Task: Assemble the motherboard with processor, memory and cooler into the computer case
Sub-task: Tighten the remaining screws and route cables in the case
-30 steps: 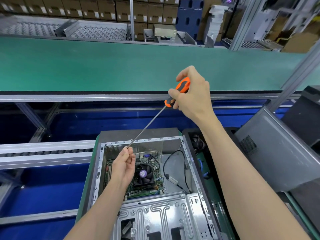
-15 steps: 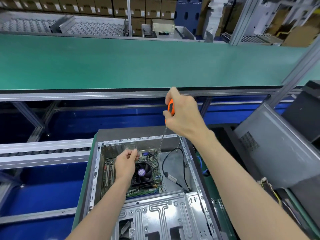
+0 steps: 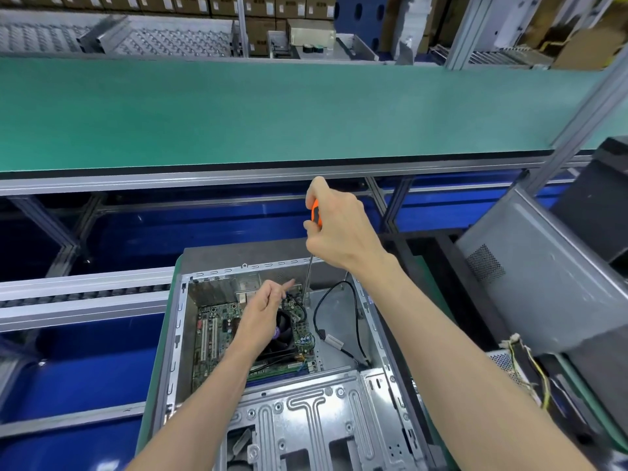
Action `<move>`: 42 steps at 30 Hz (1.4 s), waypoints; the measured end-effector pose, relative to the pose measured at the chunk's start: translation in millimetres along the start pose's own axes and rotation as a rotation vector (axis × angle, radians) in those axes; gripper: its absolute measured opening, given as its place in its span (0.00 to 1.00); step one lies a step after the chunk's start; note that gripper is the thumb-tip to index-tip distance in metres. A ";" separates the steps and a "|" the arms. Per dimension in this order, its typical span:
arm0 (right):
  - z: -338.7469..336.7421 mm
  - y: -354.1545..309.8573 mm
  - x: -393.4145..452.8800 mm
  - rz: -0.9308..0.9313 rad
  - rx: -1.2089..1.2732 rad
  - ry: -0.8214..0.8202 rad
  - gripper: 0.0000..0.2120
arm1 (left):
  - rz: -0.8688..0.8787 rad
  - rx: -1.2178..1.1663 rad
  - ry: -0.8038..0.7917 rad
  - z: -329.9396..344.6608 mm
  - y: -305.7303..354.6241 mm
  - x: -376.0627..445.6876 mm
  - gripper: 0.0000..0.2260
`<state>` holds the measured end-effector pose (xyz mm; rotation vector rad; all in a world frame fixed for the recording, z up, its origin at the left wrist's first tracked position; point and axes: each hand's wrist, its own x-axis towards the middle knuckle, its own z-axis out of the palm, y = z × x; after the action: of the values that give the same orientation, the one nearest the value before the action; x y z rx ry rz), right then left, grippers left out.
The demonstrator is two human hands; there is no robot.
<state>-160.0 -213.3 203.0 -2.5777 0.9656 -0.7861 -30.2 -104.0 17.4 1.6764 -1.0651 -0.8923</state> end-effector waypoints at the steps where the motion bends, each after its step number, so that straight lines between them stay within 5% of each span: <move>1: -0.6 -0.6 0.6 -0.002 -0.003 -0.006 0.14 | 0.006 0.017 -0.011 0.4 0.0 0.0 0.16; 20: -7.7 -32.3 17.9 -0.171 -0.240 -0.310 0.10 | 0.050 -0.230 -0.138 19.9 -1.9 27.3 0.13; 33: -6.7 -25.5 20.4 -0.139 -0.315 -0.283 0.08 | 0.083 -0.125 -0.117 27.3 -6.7 32.9 0.12; 38: -7.1 -26.9 20.3 -0.085 -0.455 -0.179 0.20 | 0.077 -0.068 -0.137 28.9 -14.4 35.4 0.11; 42: -17.9 -24.8 21.1 -0.115 -0.315 -0.347 0.07 | 0.078 -0.056 -0.127 30.0 -16.7 37.1 0.10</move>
<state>-144.2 -210.3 236.5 -2.9253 0.8958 -0.2042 -39.4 -144.8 -11.1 1.5387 -1.1715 -0.9793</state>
